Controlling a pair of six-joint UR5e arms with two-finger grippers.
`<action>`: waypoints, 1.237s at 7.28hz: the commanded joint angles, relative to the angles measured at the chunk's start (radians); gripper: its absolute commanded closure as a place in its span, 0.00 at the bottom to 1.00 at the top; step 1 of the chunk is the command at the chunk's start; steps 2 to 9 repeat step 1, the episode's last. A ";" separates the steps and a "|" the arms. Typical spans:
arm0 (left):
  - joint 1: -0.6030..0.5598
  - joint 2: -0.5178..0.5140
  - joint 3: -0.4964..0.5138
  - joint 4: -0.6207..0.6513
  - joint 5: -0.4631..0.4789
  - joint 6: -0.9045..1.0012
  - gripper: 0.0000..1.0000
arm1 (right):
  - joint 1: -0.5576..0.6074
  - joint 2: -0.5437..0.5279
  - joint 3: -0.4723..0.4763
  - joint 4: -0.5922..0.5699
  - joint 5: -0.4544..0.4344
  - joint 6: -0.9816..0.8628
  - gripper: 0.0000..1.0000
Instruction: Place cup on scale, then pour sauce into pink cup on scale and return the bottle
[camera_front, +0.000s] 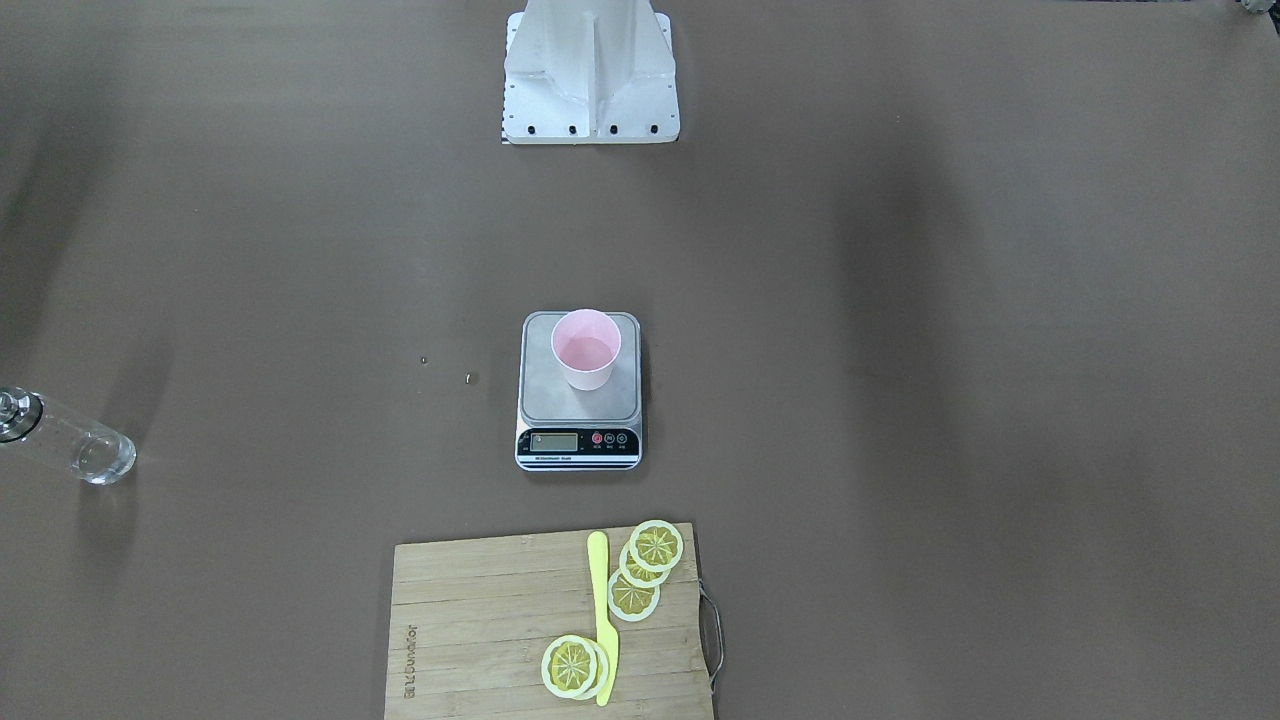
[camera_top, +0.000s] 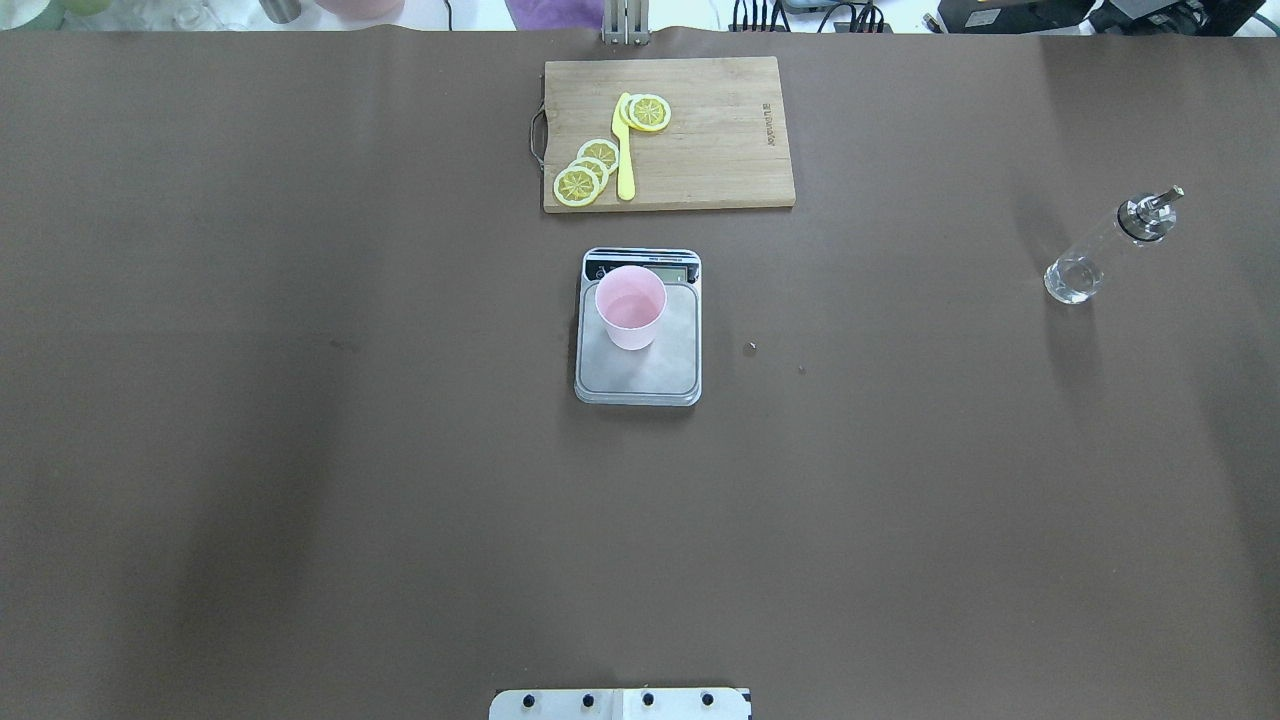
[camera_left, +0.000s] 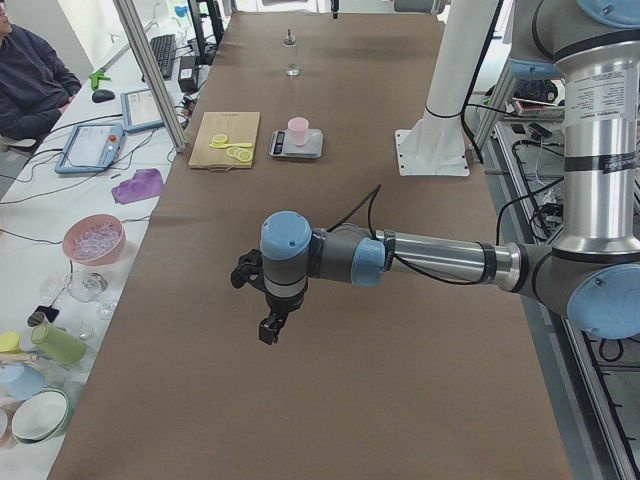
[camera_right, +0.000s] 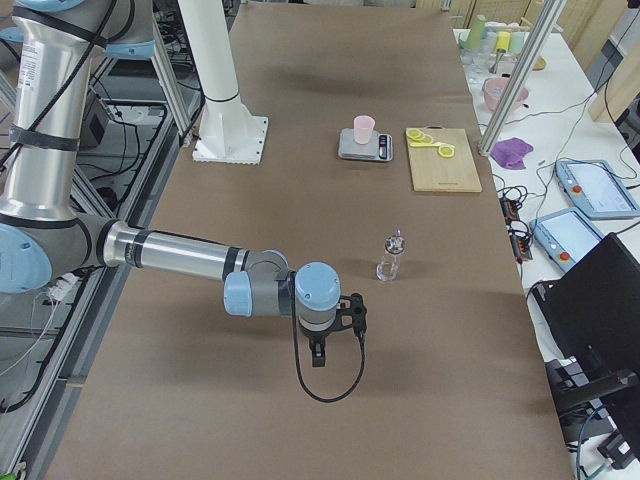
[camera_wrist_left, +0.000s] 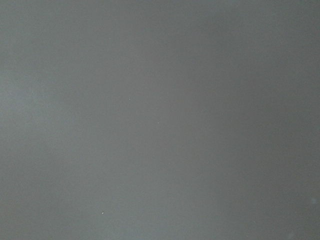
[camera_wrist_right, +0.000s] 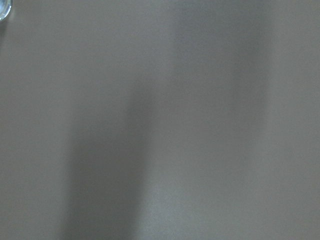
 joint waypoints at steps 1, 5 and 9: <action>0.000 0.000 0.000 0.000 0.000 0.000 0.02 | 0.008 0.001 0.003 0.001 -0.009 0.008 0.00; 0.000 0.000 0.000 0.000 0.000 0.000 0.02 | 0.008 0.001 0.003 0.001 -0.009 0.008 0.00; 0.000 0.000 0.000 0.000 0.000 0.000 0.02 | 0.008 0.001 0.003 0.001 -0.009 0.008 0.00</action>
